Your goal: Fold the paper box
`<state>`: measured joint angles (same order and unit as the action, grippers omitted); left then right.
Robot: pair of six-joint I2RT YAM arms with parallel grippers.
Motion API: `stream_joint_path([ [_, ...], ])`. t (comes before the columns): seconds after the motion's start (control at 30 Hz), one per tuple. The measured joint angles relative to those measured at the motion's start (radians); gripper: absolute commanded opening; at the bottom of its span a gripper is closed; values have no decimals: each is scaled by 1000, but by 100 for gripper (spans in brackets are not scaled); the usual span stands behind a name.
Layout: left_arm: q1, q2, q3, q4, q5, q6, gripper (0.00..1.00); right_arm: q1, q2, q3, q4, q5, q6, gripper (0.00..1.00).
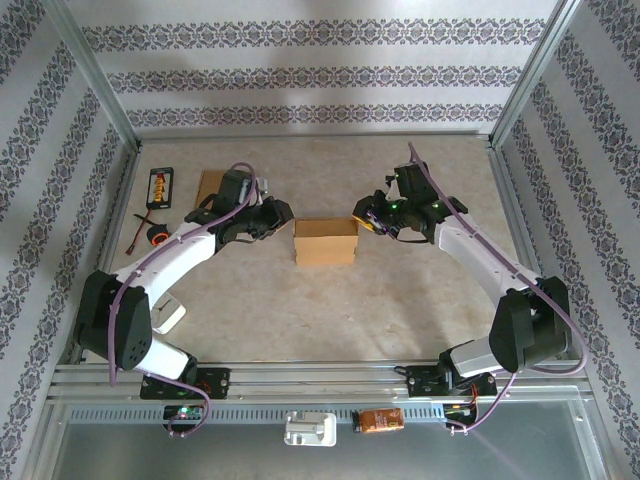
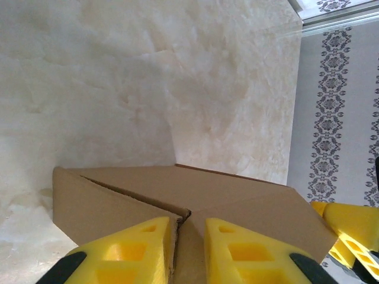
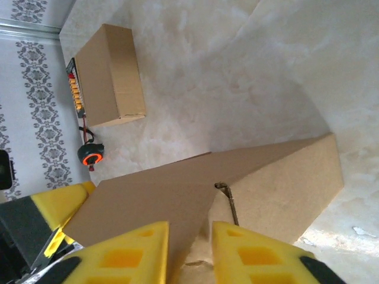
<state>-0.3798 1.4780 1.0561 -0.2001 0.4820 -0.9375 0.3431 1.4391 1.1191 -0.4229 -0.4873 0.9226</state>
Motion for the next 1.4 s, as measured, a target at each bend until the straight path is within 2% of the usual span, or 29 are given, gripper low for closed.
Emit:
stream_joint_path([
  [0.17,-1,0,0,22,32,-14,21,2,1,-2,9,-1,-1,19],
  [0.3,-1,0,-3,24,42,-12,14,12,2,-15,24,5,-4,13],
  [0.43,-1,1,-40,29,44,-10,14,27,5,-28,40,37,-28,12],
  [0.5,-1,3,-63,28,48,-10,16,34,6,-30,50,54,-39,12],
  [0.63,-1,0,-80,3,34,2,27,48,10,-30,69,87,-55,12],
  [0.83,-1,-145,-80,-74,-77,16,28,80,2,-30,76,165,-85,12],
  [0.97,-23,-283,-124,-41,-120,-95,29,100,-10,-36,76,211,-111,12],
  [1.07,-61,-331,-211,26,-125,-215,37,107,-14,-39,76,231,-129,12],
  [1.27,-102,-238,-275,138,-117,-370,40,113,-15,-39,76,246,-155,12],
  [1.4,-114,-202,-284,211,-109,-425,31,113,-15,-40,78,255,-167,12],
])
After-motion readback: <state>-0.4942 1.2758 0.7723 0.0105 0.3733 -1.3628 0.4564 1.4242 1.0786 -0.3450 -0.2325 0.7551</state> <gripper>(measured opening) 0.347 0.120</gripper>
